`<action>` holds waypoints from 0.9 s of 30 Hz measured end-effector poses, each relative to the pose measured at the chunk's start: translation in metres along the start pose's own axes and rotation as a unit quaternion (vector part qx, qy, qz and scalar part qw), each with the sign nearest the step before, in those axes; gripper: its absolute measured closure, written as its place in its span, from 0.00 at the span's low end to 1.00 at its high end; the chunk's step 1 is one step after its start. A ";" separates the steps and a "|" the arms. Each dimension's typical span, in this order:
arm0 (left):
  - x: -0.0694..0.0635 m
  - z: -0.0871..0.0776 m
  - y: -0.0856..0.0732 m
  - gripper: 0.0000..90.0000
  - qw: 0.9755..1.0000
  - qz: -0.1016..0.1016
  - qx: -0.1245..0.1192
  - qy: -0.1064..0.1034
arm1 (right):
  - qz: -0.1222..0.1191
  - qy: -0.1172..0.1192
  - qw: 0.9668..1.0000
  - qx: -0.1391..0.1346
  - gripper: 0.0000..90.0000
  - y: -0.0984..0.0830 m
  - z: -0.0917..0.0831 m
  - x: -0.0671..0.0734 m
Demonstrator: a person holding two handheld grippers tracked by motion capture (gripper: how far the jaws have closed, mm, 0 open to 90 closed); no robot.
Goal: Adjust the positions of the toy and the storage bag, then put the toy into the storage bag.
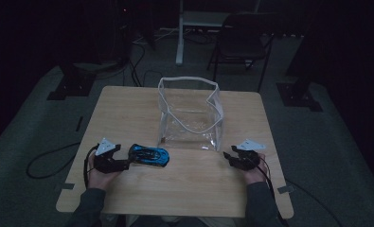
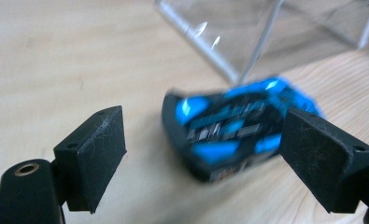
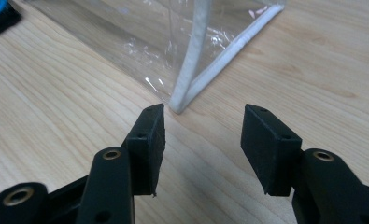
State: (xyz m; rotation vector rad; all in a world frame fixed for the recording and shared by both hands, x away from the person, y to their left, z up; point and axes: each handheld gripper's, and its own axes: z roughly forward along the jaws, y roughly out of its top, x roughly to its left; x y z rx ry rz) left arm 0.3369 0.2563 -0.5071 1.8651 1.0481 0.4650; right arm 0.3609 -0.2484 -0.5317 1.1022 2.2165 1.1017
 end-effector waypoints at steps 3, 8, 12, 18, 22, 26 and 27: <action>0.002 0.006 0.009 0.17 0.999 0.025 -0.017 -0.021 | -0.005 -0.005 1.000 0.015 0.54 -0.002 0.007 0.000; 0.007 0.017 0.008 0.17 0.998 0.039 -0.006 -0.048 | -0.008 -0.006 1.000 0.029 0.53 -0.003 0.017 -0.002; 0.012 0.018 0.004 0.18 0.998 0.042 0.003 -0.057 | -0.006 -0.002 0.999 0.036 0.52 -0.004 0.021 -0.003; 0.020 0.011 0.003 0.18 0.998 0.036 -0.005 -0.045 | -0.010 -0.003 0.999 0.036 0.49 -0.004 0.021 -0.003; 0.023 0.009 0.003 0.18 0.998 0.037 -0.001 -0.044 | -0.009 0.001 0.999 0.037 0.47 -0.005 0.020 -0.003; 0.022 0.009 0.002 0.18 0.997 0.048 0.010 -0.058 | -0.006 0.005 0.999 0.038 0.47 -0.006 0.020 -0.004; 0.022 0.010 0.001 0.18 0.997 0.051 0.013 -0.062 | -0.005 0.006 0.999 0.038 0.46 -0.006 0.020 -0.004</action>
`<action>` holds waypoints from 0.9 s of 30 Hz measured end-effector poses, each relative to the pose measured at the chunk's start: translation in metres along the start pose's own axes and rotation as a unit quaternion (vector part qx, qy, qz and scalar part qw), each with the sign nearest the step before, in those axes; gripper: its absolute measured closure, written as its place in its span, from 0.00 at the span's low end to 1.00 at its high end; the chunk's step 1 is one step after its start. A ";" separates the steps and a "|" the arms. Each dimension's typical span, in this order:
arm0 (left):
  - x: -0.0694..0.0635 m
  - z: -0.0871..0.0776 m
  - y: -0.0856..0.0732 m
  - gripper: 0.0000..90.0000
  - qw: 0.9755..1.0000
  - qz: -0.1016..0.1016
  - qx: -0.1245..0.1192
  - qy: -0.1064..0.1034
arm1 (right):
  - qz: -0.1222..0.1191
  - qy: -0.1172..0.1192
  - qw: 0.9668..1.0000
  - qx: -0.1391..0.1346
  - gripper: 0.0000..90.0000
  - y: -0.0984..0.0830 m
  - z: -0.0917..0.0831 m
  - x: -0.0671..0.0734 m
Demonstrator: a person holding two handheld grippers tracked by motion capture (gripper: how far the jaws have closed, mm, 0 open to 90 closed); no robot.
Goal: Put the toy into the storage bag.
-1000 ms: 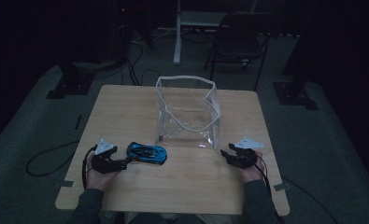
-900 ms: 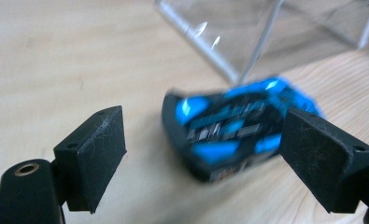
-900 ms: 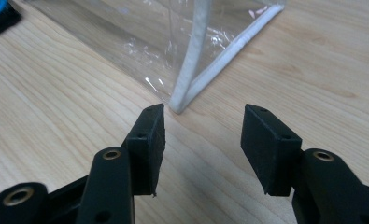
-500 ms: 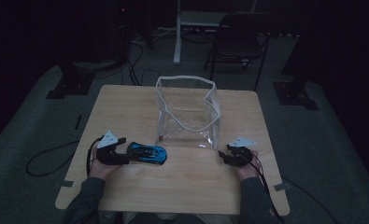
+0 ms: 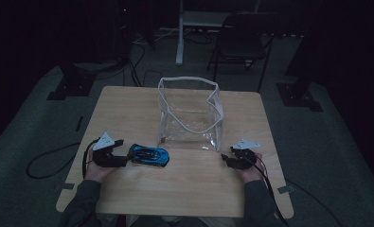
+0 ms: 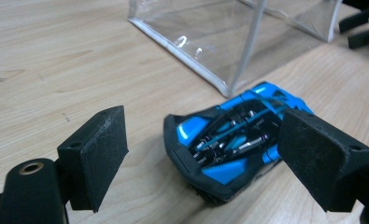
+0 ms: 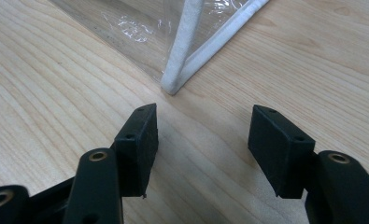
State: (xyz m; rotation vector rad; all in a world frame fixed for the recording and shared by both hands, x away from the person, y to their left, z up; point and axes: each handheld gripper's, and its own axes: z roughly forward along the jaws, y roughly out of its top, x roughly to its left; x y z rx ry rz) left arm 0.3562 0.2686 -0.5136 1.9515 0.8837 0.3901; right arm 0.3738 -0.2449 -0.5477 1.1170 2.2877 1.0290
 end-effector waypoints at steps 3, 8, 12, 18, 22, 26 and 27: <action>-0.001 0.002 -0.002 0.18 1.000 0.002 0.006 -0.011 | 0.001 0.002 1.000 0.001 0.46 0.000 0.000 -0.001; -0.003 0.005 -0.005 0.18 1.000 0.010 0.014 -0.026 | 0.003 0.003 1.000 0.001 0.46 -0.001 -0.001 -0.001; -0.006 0.009 -0.008 0.18 0.999 0.014 0.020 -0.034 | 0.002 0.004 1.000 0.001 0.46 -0.002 -0.002 0.000; -0.008 0.013 -0.009 0.18 0.999 0.033 0.035 -0.026 | 0.002 0.006 1.000 0.002 0.46 -0.001 -0.002 0.000; -0.005 0.013 -0.008 0.18 0.999 0.033 0.029 -0.023 | 0.001 0.008 1.000 0.002 0.46 -0.001 -0.001 -0.001; -0.004 0.012 -0.001 0.18 0.998 0.042 0.028 -0.028 | 0.002 0.009 1.000 0.001 0.46 -0.001 -0.001 -0.001; -0.002 0.012 0.001 0.18 0.998 0.042 0.028 -0.034 | 0.002 0.009 1.000 0.001 0.46 -0.001 -0.001 -0.001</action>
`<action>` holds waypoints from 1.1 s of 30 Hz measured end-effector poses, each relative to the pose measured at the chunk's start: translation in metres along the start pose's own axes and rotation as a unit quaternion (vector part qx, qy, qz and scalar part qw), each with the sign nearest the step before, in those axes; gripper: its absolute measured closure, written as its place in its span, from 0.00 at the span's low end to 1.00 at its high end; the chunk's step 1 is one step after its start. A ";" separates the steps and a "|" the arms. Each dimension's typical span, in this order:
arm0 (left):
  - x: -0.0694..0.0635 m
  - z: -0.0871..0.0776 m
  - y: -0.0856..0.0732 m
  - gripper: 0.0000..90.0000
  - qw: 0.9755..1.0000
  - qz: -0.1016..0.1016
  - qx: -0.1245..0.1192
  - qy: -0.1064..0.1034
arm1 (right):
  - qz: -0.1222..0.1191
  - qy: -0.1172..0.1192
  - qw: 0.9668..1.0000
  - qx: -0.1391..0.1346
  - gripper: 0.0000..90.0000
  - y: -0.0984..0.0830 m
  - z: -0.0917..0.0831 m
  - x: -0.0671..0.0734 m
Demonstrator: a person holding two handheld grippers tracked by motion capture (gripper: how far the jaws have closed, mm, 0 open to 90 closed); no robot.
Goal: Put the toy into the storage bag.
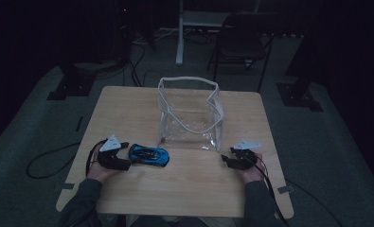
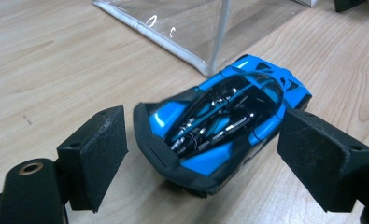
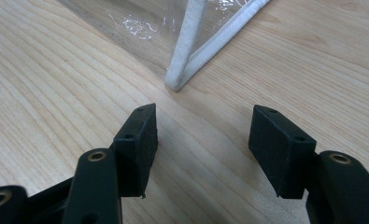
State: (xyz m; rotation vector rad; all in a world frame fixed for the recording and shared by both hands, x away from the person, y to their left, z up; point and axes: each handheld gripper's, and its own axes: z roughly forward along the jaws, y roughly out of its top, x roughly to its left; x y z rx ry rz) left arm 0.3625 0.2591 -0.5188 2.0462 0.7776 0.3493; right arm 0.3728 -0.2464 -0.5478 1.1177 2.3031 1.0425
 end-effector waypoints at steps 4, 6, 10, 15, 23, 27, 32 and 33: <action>0.007 0.004 0.005 0.18 0.999 0.016 0.023 -0.017 | 0.001 0.000 1.000 0.000 0.46 0.000 0.000 0.000; 0.010 0.007 0.005 0.18 0.999 0.022 0.037 -0.028 | 0.001 -0.001 1.000 0.000 0.46 0.000 0.000 0.000; 0.014 0.012 0.004 0.18 0.997 0.034 0.059 -0.031 | 0.000 0.002 1.000 0.002 0.46 0.000 0.000 0.001; 0.014 0.022 0.001 0.18 0.996 0.031 0.069 -0.039 | -0.003 0.004 1.000 0.001 0.47 0.000 0.000 0.002; 0.011 0.022 -0.003 0.18 0.996 0.025 0.064 -0.047 | -0.027 0.010 1.000 0.003 0.48 0.001 -0.002 0.012; 0.013 0.015 -0.006 0.18 0.997 0.020 0.059 -0.048 | -0.033 0.013 0.999 0.006 0.48 0.001 -0.002 0.016; 0.017 0.008 -0.009 0.27 0.997 0.007 0.050 -0.053 | -0.042 0.015 0.999 0.009 0.49 0.002 -0.002 0.022; 0.016 0.008 -0.009 0.27 0.997 0.007 0.050 -0.053 | -0.045 0.015 0.999 0.008 0.49 0.003 -0.002 0.023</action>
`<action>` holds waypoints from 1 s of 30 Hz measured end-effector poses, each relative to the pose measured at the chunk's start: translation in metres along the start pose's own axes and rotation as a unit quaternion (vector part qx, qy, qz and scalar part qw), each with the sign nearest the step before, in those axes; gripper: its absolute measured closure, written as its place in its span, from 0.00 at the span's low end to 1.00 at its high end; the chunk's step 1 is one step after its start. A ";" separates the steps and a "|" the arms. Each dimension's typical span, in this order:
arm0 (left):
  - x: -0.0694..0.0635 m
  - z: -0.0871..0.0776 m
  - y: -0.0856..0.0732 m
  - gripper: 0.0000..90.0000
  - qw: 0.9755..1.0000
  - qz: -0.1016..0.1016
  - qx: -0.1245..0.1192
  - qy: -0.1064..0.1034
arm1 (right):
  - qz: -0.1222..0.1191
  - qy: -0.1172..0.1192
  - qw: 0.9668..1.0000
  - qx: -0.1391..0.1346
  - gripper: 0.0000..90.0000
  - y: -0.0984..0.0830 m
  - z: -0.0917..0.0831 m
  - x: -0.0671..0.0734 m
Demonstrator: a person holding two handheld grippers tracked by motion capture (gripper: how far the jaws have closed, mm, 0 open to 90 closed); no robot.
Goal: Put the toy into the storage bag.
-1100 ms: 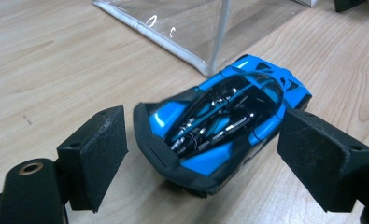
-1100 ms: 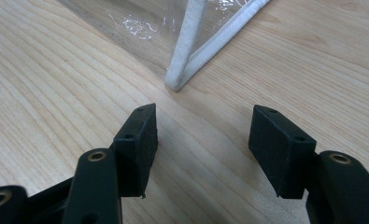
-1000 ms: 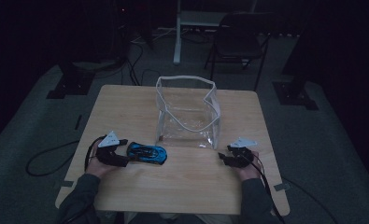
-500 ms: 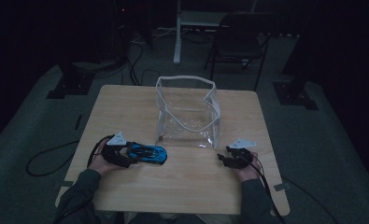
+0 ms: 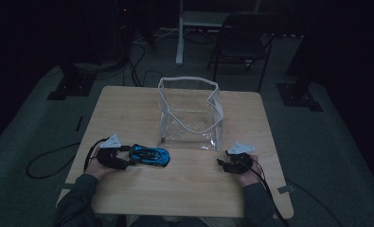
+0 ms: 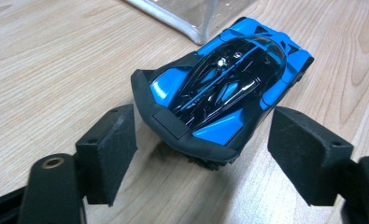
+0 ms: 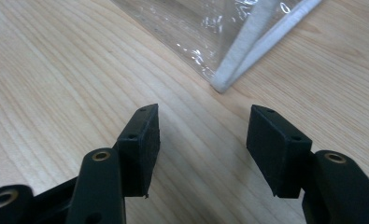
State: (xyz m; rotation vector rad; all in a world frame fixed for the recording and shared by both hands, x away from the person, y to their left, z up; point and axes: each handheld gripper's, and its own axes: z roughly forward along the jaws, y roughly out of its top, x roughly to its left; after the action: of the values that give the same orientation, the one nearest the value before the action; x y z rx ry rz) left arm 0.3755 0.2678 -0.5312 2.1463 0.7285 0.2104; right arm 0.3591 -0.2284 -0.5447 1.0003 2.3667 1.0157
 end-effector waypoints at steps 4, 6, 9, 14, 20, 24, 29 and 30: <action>-0.006 0.004 0.004 0.29 1.000 0.012 0.003 -0.004 | -0.003 0.002 1.000 0.001 0.49 0.001 0.001 0.002; -0.010 0.009 0.006 0.29 1.000 0.018 0.005 -0.007 | -0.006 0.002 1.000 0.002 0.49 0.002 0.001 0.003; -0.016 0.017 0.011 0.29 0.999 0.029 0.011 -0.012 | -0.009 0.003 1.000 0.003 0.49 0.002 0.001 0.003; -0.025 0.030 0.017 0.29 0.999 0.042 0.017 -0.017 | -0.011 0.004 1.000 -0.002 0.49 0.002 0.000 0.004; -0.037 0.047 0.030 0.29 0.998 0.061 0.021 -0.025 | -0.013 0.035 0.999 -0.025 0.47 0.005 -0.004 0.006; -0.046 0.058 0.037 0.29 0.997 0.072 0.024 -0.033 | -0.017 0.052 0.998 -0.035 0.45 0.007 -0.003 0.008; -0.054 0.068 0.044 0.29 0.996 0.080 0.023 -0.040 | -0.020 0.084 0.995 -0.046 0.45 0.014 -0.002 0.012; -0.056 0.070 0.045 0.29 0.995 0.082 0.025 -0.041 | -0.025 0.090 0.994 -0.049 0.45 0.016 -0.001 0.013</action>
State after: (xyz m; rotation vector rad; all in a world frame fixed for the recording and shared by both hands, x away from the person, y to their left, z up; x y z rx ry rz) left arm 0.3765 0.1679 -0.5349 2.2500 0.5152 0.1920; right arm 0.3568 -0.2113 -0.5330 0.8405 2.4427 1.2364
